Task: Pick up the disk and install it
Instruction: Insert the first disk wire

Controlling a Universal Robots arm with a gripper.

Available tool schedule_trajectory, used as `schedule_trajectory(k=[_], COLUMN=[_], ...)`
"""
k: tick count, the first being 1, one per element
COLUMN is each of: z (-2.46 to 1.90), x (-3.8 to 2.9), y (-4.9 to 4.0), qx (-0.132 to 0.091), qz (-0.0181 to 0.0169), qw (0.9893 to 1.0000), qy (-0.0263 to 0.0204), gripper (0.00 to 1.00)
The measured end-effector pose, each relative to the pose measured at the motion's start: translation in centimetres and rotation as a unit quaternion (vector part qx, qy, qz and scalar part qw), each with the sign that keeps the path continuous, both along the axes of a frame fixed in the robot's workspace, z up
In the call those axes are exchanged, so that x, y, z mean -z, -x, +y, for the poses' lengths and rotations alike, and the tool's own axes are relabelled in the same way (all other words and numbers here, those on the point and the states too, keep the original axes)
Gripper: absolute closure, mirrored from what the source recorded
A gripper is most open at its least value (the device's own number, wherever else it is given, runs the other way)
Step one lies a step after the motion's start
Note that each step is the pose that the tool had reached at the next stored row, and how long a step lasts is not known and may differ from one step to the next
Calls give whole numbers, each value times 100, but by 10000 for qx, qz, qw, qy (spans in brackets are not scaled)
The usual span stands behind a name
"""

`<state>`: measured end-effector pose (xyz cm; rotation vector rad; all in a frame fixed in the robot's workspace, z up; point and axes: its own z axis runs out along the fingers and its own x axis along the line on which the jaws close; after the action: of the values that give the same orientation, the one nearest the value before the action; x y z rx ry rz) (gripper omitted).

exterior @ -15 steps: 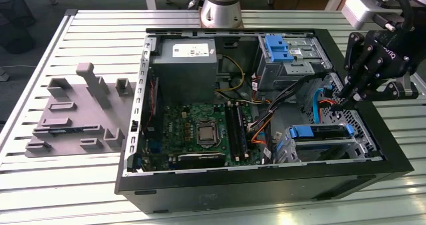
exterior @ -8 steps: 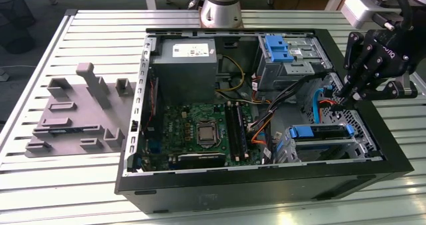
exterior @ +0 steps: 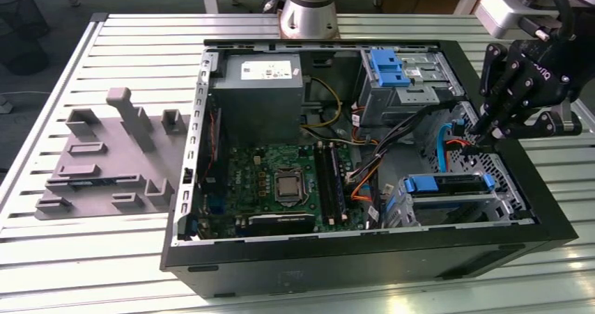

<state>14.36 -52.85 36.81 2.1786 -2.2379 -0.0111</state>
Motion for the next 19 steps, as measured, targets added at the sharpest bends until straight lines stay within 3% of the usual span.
schedule_trajectory(k=[19], z=[12], x=[0], y=[0], qx=[0], qz=[0], qw=[10000], qy=[0], gripper=[77])
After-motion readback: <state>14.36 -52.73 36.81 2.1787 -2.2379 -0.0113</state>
